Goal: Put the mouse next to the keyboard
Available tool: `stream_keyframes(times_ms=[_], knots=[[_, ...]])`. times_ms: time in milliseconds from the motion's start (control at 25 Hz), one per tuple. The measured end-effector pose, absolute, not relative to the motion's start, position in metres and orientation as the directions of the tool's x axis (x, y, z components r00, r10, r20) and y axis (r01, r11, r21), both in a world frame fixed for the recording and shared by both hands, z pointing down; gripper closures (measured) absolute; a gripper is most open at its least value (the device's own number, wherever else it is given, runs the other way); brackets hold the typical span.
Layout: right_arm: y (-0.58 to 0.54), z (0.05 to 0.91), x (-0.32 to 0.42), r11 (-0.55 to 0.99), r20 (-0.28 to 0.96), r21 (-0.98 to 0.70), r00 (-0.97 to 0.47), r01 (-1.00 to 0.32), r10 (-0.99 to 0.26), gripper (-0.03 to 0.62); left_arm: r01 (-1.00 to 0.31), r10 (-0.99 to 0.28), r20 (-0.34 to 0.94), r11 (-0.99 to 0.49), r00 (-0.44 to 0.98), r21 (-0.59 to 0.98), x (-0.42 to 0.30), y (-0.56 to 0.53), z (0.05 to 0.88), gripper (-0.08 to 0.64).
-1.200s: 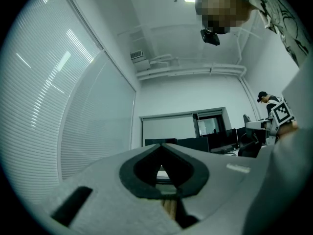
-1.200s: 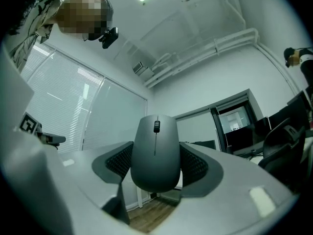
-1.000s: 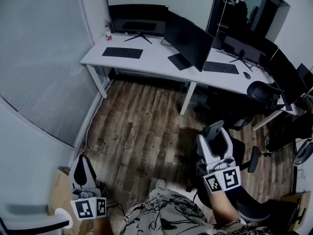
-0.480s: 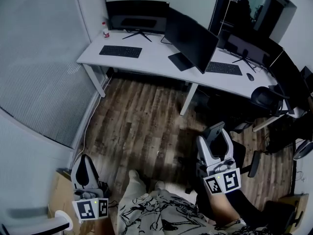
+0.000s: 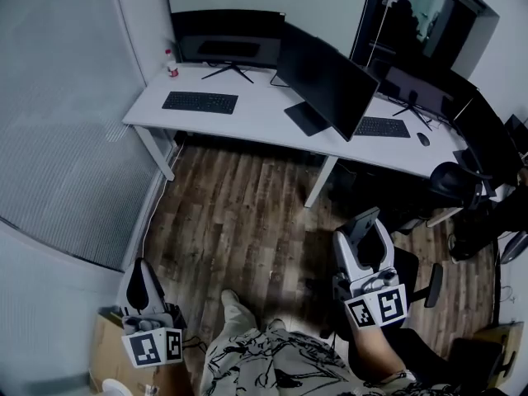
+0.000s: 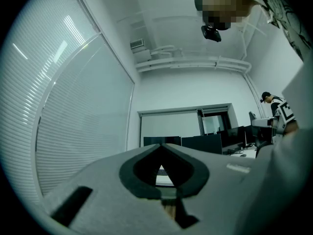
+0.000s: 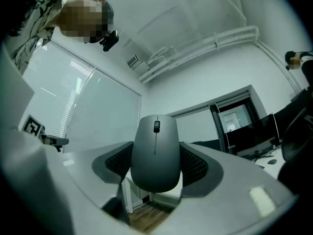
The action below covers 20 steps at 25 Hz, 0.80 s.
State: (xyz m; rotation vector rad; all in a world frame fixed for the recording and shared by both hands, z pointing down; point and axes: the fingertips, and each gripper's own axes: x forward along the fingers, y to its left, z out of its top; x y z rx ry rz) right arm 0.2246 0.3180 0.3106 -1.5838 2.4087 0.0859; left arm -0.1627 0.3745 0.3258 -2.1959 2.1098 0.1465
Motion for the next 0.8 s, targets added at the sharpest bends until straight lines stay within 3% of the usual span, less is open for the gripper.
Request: stream_keyframes(times_ms=[800], knots=[[0.2,0.31,0.14,0.269,-0.22,-0.051,-0.252,-0.962,-0.942,0.291,-0.987,-0.984,-0.077,-0.16,0.158,0.014,-0.253,0.208,0.338,0.56]])
